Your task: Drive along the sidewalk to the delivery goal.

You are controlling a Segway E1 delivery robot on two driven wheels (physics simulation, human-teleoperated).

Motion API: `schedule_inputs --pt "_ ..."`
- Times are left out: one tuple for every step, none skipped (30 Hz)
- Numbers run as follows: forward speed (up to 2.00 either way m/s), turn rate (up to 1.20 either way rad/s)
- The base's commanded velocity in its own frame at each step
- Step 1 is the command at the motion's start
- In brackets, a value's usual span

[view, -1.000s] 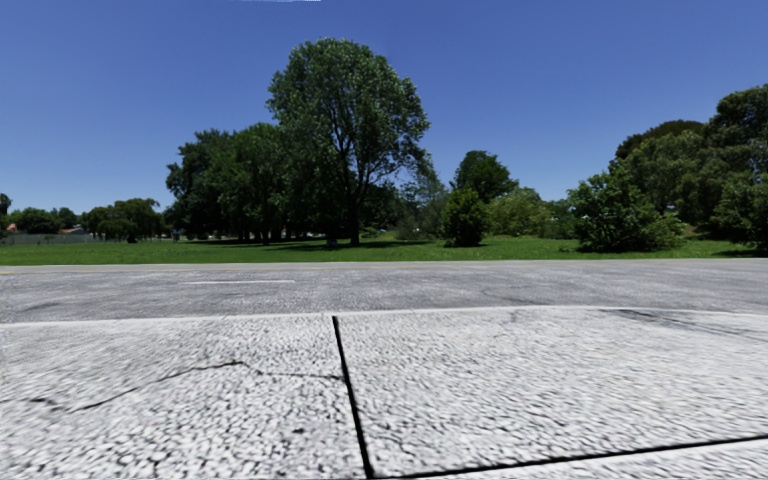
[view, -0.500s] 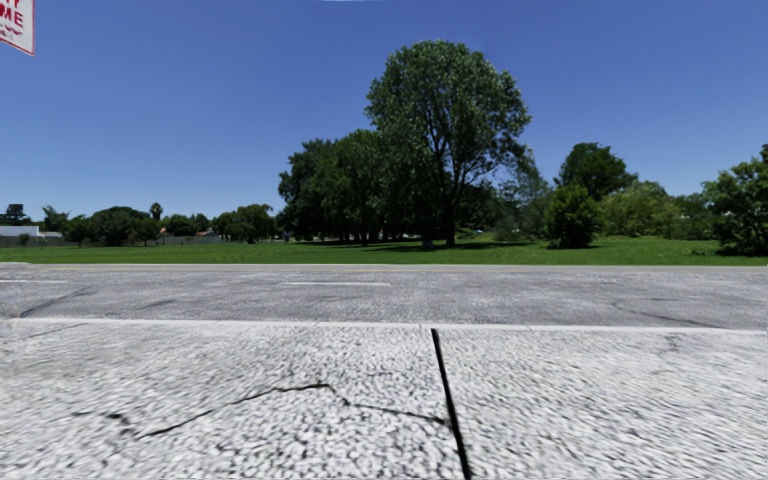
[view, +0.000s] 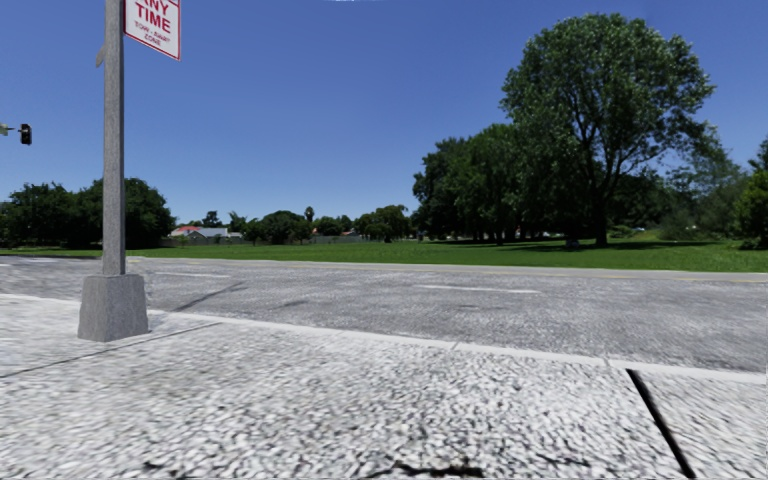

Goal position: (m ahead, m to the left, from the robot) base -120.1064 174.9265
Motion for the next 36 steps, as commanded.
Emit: schedule_inputs --pt "1.44 0.90" --pt "1.44 0.90" --pt "1.28 0.91" --pt "1.20 0.91" --pt "1.18 0.91" --pt "1.18 0.91" --pt "1.18 0.91" --pt "1.18 0.91" --pt "1.18 0.92" --pt "1.19 0.92" --pt "1.20 0.94" --pt "1.20 0.94" --pt "1.23 0.96" --pt "1.26 0.96" --pt "1.31 0.97" --pt "1.31 0.97" --pt "1.34 0.97" --pt "1.40 0.97" --pt "1.44 0.97" --pt "1.44 0.97" --pt "1.49 0.97" --pt "1.53 0.97" --pt "1.54 0.97" --pt "1.56 0.97" --pt "1.56 0.97" --pt "1.56 0.97" --pt "1.56 0.97" --pt "1.56 0.97" --pt "1.56 0.97" --pt "1.57 0.97" --pt "1.57 0.97" --pt "1.57 0.97" --pt "1.60 0.97" --pt "1.63 0.97" --pt "1.63 0.97" --pt "1.65 0.97"
